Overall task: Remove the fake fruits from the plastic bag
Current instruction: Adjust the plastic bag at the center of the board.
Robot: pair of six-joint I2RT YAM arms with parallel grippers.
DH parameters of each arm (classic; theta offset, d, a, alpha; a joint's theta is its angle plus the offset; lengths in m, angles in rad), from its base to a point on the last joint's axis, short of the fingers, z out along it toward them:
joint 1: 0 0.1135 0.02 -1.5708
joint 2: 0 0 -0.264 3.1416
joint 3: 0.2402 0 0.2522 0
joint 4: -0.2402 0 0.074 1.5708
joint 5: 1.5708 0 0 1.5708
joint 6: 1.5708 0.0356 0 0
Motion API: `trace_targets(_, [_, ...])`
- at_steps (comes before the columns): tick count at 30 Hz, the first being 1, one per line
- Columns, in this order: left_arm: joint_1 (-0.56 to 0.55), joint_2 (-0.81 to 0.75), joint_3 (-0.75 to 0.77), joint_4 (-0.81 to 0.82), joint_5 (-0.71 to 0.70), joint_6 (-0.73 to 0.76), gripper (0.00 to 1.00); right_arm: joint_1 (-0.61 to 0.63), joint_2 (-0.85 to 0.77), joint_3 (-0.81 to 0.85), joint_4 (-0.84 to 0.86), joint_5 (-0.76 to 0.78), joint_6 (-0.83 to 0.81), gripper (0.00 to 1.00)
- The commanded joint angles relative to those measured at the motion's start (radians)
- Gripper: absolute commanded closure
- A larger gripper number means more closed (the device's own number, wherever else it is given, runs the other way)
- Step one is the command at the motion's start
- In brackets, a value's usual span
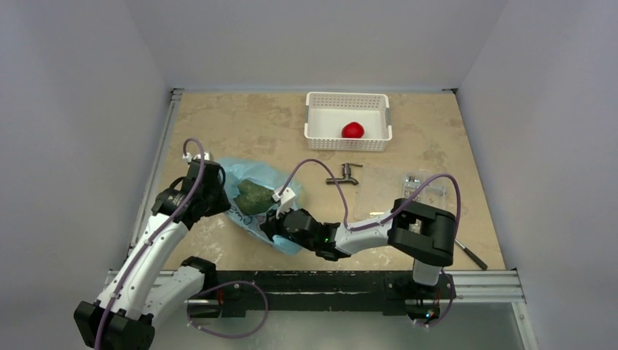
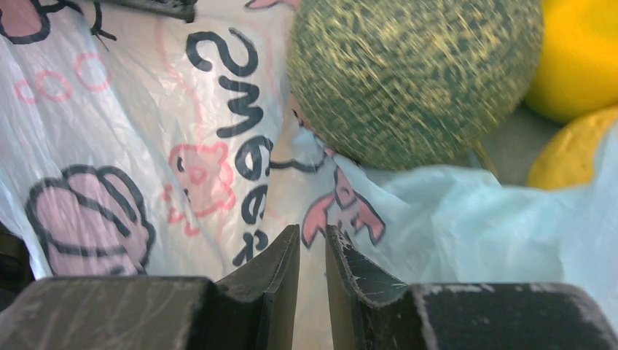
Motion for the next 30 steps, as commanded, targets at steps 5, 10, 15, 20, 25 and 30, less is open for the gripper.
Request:
trace_targets(5, [0.075,0.000,-0.064,0.034,-0.090,-0.060,0.90,-0.001,-0.028,-0.091,0.081,0.097,0.078,0.81])
trace_targets(10, [0.078,-0.010,-0.066,0.070,-0.058,-0.037,0.89,-0.001,-0.047,-0.063,-0.005,0.137,0.032,0.79])
trace_targets(15, [0.082,-0.020,-0.037,0.037,-0.054,-0.014,0.45,-0.002,-0.102,0.038,-0.165,0.119,-0.032,0.68])
trace_targets(20, [0.083,-0.043,-0.045,0.085,-0.036,0.032,0.34,-0.003,-0.094,0.192,-0.298,0.124,-0.083,0.40])
trace_targets(25, [0.083,-0.002,-0.051,0.099,0.030,0.066,0.37,-0.013,-0.037,0.302,-0.330,0.155,-0.150,0.17])
trace_targets(30, [0.083,-0.003,0.016,0.070,0.061,0.125,0.27,-0.037,0.005,0.304,-0.289,0.155,-0.176,0.12])
